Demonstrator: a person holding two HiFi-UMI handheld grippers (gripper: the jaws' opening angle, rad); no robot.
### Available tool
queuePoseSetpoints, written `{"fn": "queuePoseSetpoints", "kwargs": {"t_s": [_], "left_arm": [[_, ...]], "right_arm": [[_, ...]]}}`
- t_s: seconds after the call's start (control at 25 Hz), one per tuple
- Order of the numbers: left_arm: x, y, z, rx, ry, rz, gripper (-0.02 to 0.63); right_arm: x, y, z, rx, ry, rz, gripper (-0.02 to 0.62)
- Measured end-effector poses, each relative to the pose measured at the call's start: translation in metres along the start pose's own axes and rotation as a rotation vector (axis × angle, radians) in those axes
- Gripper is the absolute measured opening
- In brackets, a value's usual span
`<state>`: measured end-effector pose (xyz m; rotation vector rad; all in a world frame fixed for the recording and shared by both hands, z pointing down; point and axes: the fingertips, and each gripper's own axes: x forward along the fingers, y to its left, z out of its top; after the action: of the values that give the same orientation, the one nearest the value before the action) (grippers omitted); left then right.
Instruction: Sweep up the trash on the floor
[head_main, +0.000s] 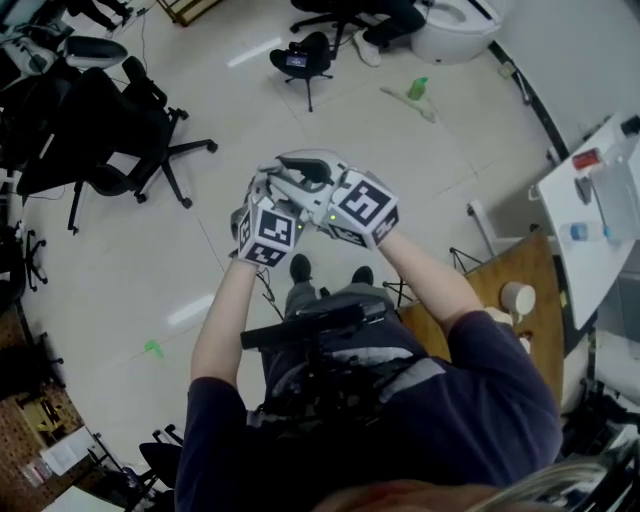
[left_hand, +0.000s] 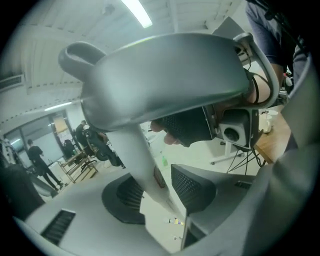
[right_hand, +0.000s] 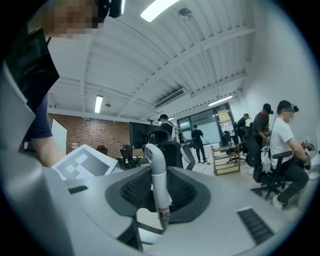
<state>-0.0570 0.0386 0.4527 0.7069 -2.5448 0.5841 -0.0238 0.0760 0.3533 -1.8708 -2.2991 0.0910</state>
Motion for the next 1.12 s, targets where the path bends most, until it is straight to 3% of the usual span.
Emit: {"fn": "queuePoseSetpoints", "kwargs": {"t_s": [0.16, 0.32, 0.48, 0.64, 0.8, 1.12], "left_arm": [[-0.032, 0.021, -0.026, -0.088, 0.012, 0.117, 0.167], [-0.071, 0.041, -0.051, -0.204, -0.049, 0.113, 0.181], [-0.099, 0.057, -0.054, -0.158, -0.136, 0.055, 0.173], [-0.126, 0.076, -0.063, -0.099, -0.202, -0.053, 0.136], [-0.152, 0.104, -0.077, -0.115, -0.265, -0.169, 0.130], [-0.152, 0.150, -0.099, -0.033, -0.244, -0.218, 0.121]], "right_arm": [[0.025, 0.016, -0.001, 0.018, 0.007, 0.032, 0.114], [0.056, 0.037, 0.003, 0.047, 0.028, 0.040, 0.112], [0.084, 0.056, 0.010, 0.072, 0.032, 0.001, 0.107], [0.114, 0.073, 0.024, 0.084, 0.000, -0.104, 0.107], [0.148, 0.088, 0.031, 0.076, -0.016, -0.216, 0.107], [0.189, 0.080, 0.032, 0.055, -0.046, -0.372, 0.104]]}}
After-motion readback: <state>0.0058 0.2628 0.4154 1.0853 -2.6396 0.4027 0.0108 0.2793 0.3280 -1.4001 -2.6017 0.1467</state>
